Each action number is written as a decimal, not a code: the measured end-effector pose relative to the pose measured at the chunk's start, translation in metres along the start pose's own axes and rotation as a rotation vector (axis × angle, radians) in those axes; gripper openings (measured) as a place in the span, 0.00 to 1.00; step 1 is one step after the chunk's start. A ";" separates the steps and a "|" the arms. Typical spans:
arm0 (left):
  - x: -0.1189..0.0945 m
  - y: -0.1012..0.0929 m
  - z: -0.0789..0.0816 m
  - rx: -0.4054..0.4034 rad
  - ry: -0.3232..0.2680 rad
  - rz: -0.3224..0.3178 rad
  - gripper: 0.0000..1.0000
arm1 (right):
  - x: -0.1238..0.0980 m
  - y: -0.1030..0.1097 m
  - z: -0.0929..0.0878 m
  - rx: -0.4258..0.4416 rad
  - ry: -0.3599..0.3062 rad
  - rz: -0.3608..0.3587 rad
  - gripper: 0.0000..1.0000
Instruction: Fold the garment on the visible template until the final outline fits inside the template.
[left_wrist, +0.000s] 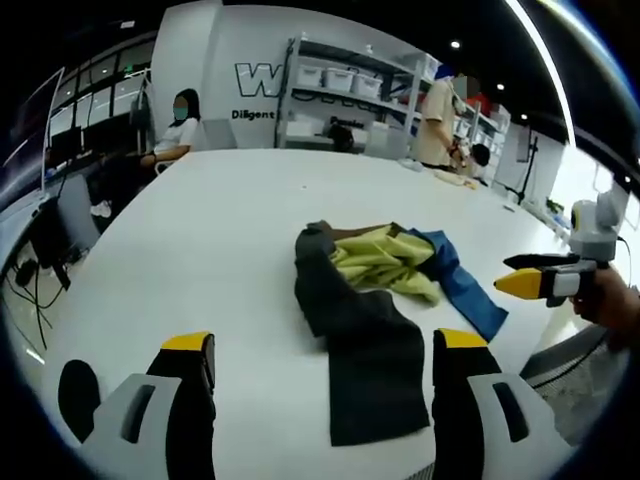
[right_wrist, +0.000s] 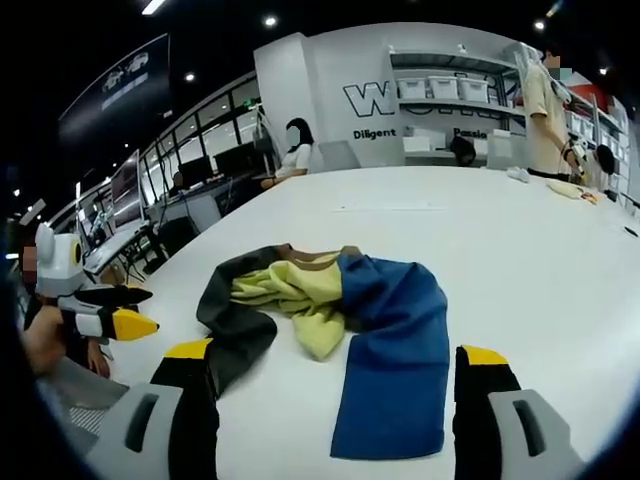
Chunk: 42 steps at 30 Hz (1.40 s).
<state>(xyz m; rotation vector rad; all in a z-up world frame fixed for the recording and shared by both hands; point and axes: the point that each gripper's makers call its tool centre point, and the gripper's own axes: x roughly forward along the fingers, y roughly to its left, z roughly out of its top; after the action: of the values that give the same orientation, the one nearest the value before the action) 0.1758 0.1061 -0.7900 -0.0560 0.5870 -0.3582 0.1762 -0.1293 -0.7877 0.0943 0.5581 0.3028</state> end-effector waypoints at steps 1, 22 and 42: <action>0.000 0.000 0.000 0.000 -0.001 -0.001 0.85 | 0.000 0.000 0.000 0.000 -0.001 -0.001 0.97; 0.000 -0.003 0.003 0.009 -0.006 -0.013 0.83 | -0.002 -0.001 0.006 0.004 -0.028 -0.002 0.99; 0.004 -0.005 0.005 0.011 0.015 -0.036 0.80 | 0.001 0.003 0.011 0.017 -0.035 0.027 0.98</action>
<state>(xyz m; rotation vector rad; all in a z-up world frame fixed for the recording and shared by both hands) 0.1802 0.1002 -0.7870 -0.0539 0.5993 -0.3970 0.1823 -0.1264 -0.7785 0.1237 0.5251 0.3216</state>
